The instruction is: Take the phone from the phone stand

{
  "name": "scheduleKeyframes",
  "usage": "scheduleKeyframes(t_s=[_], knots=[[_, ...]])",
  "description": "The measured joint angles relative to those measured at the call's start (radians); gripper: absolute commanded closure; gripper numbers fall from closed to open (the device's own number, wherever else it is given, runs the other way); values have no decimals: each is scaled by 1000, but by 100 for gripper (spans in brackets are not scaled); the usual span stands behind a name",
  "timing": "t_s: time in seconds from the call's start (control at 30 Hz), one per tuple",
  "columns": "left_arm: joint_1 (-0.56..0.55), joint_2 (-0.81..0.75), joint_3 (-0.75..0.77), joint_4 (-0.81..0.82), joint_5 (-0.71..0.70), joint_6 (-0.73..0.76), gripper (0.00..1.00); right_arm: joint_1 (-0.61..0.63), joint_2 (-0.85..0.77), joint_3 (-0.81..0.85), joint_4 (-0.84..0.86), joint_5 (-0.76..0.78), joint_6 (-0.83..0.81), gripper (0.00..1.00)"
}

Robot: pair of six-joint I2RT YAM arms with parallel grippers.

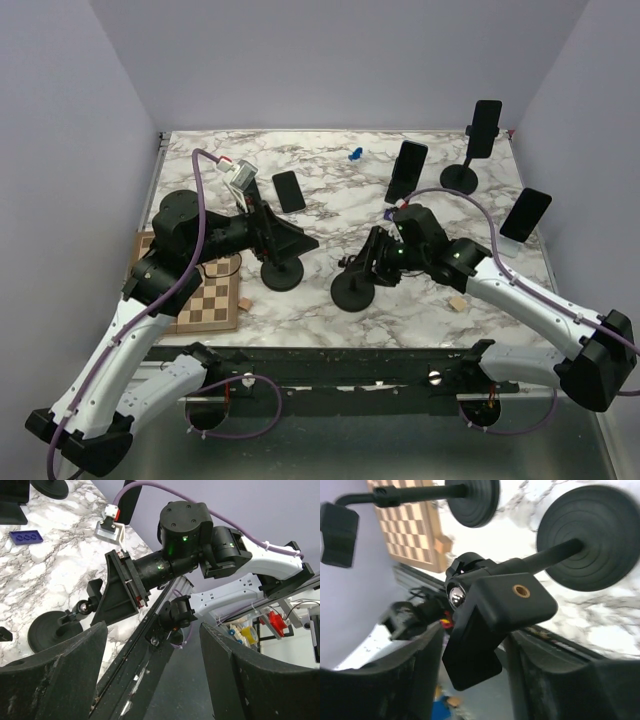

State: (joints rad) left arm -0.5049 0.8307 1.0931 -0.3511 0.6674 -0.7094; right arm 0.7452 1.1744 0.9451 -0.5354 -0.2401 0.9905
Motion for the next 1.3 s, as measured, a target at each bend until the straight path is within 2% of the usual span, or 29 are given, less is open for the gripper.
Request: scheduleKeyframes(t_s=[0.07,0.23,0.4,0.53,0.73,0.8,1.03,1.3], knots=[[-6,2,0,3,-4,-1,18,0,0,-29,56,-33,69,57],[-20,2,0,5,-13,-2,18,9,0,-106,205,-75,220,58],[-21,0,0,5,-26,-2,18,23,-2,-131,270,-58,309,56],[-21,0,0,6,-28,-3,18,46,7,-131,295,-44,341,40],[-21,2,0,6,-29,-3,16,86,47,-109,333,-50,319,4],[-21,6,0,6,-29,-2,16,87,43,-94,330,-52,285,0],[-25,14,1,5,-32,11,16,87,-19,13,145,53,87,0],[-27,13,10,-17,-52,32,16,85,-43,232,-198,403,-144,0]])
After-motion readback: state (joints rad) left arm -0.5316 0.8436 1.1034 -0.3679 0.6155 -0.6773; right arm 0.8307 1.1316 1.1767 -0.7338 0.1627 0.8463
